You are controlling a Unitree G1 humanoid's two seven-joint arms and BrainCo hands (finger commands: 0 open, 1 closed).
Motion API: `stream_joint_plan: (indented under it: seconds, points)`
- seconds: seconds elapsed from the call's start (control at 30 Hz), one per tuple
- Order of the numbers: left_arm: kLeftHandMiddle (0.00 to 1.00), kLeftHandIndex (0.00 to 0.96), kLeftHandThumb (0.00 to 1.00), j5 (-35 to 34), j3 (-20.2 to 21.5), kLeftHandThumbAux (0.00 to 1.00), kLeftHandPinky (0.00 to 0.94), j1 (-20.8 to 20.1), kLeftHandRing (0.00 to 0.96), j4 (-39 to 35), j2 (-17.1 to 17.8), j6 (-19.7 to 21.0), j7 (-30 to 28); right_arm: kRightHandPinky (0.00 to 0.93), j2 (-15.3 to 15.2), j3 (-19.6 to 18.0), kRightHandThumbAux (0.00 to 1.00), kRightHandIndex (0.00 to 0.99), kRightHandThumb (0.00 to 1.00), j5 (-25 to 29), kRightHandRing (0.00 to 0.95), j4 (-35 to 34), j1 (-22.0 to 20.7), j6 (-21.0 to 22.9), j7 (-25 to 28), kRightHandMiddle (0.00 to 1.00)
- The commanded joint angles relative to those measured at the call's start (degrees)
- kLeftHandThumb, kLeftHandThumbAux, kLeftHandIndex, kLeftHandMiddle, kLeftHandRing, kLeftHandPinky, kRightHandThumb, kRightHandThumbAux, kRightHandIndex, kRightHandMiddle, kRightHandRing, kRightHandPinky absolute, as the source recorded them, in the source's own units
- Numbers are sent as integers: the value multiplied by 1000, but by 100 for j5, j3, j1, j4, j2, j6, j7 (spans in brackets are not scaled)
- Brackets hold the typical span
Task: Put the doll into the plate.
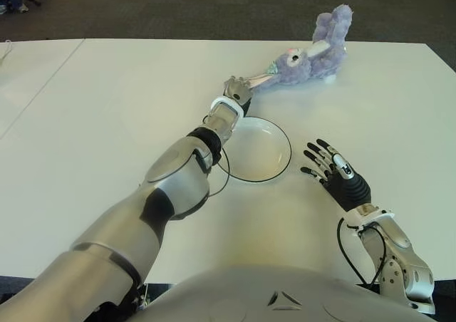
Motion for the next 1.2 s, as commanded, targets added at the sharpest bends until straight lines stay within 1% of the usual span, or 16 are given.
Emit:
stream_joint_plan:
  seconds: [0.03, 0.1, 0.23, 0.4, 0.57, 0.67, 0.83, 0.9, 0.97, 1.0, 1.03, 1.07, 1.1, 1.13, 1.17, 1.2]
  points:
    - [0, 0, 208, 59, -215, 573, 56, 656, 11, 167, -114, -650, -482, 145, -9, 130, 536, 0, 112, -66, 8, 419, 78, 439, -176, 0]
    - [0, 0, 201, 79, -250, 576, 77, 635, 28, 141, -78, -713, -412, 148, 8, 161, 529, 0, 124, -99, 12, 480, 14, 403, -202, 0]
    - [8, 0, 194, 95, -291, 585, 85, 599, 39, 122, -37, -762, -343, 141, 32, 201, 534, 0, 129, -174, 18, 599, -112, 312, -253, 0]
    - [27, 0, 192, 52, -284, 597, 65, 533, 53, 104, 31, -777, -225, 116, 60, 235, 551, 0, 125, -304, 22, 753, -312, 154, -352, 0]
    - [46, 0, 185, -68, -149, 606, 70, 435, 63, 72, 188, -776, 174, 86, 105, 235, 559, 0, 128, -507, 12, 1181, -648, -287, -357, 0]
    - [59, 0, 178, -173, -36, 611, 76, 405, 73, 50, 292, -796, 478, 80, 159, 192, 574, 0, 133, -600, 10, 1644, -957, -592, -336, 0]
    - [80, 1, 179, -334, 145, 623, 84, 449, 91, 22, 397, -808, 932, 56, 246, 103, 609, 0, 123, -680, 6, 2101, -1255, -1026, -347, 0]
    - [86, 3, 184, -407, 212, 627, 84, 470, 98, 23, 429, -825, 1043, 54, 255, 65, 622, 0, 114, -715, 5, 2349, -1481, -1153, -372, 0]
    - [90, 2, 190, -472, 283, 630, 82, 494, 103, 27, 453, -836, 1127, 50, 239, 21, 630, 0, 105, -767, 5, 2731, -1854, -1268, -414, 0]
    - [90, 2, 191, -512, 332, 630, 81, 524, 104, 30, 469, -838, 1186, 49, 191, -26, 630, 0, 104, -854, 5, 3391, -2433, -1414, -474, 0]
    - [98, 0, 194, -539, 366, 635, 83, 547, 114, 32, 479, -840, 1229, 44, 158, -60, 632, 0, 92, -920, 5, 3877, -2851, -1529, -513, 0]
    - [100, 0, 197, -572, 405, 638, 74, 572, 118, 35, 486, -841, 1271, 33, 84, -101, 630, 0, 79, -1021, 4, 4660, -3472, -1702, -580, 0]
    - [100, 0, 199, -597, 428, 639, 67, 586, 119, 37, 489, -840, 1294, 25, 30, -131, 629, 0, 70, -1091, 4, 5210, -3893, -1833, -617, 0]
    - [100, 0, 200, -637, 465, 640, 66, 601, 119, 38, 487, -835, 1315, 23, -68, -154, 629, 0, 69, -1185, 4, 6032, -4458, -2035, -658, 0]
    - [102, 0, 202, -664, 491, 641, 81, 609, 123, 40, 483, -829, 1326, 19, -139, -170, 621, 0, 50, -1247, 6, 6619, -4850, -2188, -679, 3]
    - [103, 0, 203, -688, 514, 642, 83, 617, 123, 40, 479, -823, 1338, 18, -186, -172, 620, 0, 47, -1297, 7, 7068, -5145, -2312, -704, 4]
